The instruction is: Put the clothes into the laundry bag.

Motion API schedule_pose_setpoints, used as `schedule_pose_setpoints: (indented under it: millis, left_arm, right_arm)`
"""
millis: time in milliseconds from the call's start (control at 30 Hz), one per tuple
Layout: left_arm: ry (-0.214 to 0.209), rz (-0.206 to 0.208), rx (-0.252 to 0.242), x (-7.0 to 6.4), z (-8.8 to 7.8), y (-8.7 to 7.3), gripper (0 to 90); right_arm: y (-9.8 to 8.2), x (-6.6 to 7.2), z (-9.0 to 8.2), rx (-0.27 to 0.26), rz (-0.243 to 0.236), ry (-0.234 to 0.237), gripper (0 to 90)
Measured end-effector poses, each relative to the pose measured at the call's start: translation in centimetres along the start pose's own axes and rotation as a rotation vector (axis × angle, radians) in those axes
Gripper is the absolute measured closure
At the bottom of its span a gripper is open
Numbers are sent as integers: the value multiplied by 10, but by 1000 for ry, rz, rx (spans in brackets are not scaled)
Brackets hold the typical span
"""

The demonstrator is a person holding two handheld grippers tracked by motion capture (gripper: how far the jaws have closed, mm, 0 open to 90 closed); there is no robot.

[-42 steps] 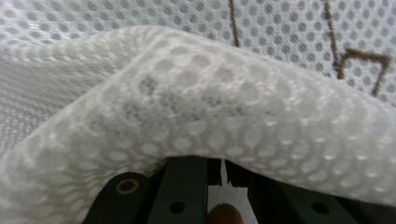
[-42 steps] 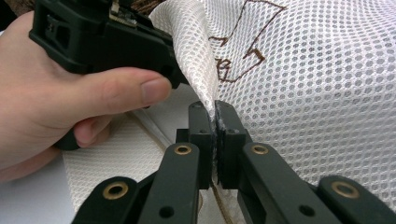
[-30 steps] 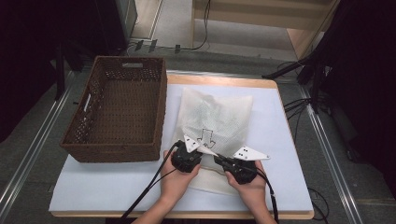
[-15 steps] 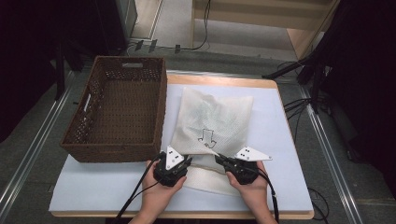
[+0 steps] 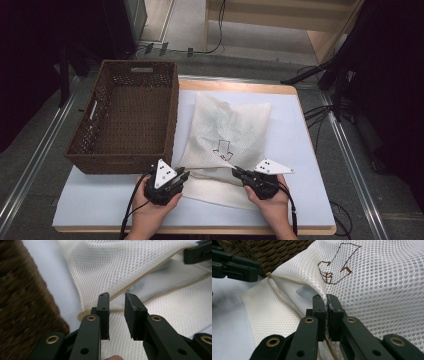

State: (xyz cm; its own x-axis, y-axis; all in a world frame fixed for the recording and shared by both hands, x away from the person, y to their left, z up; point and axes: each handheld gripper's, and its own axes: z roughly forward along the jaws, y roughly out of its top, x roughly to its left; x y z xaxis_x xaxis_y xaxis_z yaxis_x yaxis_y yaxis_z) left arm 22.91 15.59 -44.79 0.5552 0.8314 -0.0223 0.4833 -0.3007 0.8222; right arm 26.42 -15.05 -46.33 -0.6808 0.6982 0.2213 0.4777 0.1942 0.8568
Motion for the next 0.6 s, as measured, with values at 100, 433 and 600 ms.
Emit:
schedule_pose_setpoints:
  millis: [100,433,600]
  left_arm:
    - [-4,-8,19,4,-2,-8,731]
    - [-4,-30,52,11,-2,-18,666]
    - [-9,-47,58,16,-4,-23,604]
  right_arm:
    - [-1,-1,0,4,-10,6,858]
    - [-2,-1,0,-4,-5,47,696]
    - [1,-1,-10,-62,9,43,537]
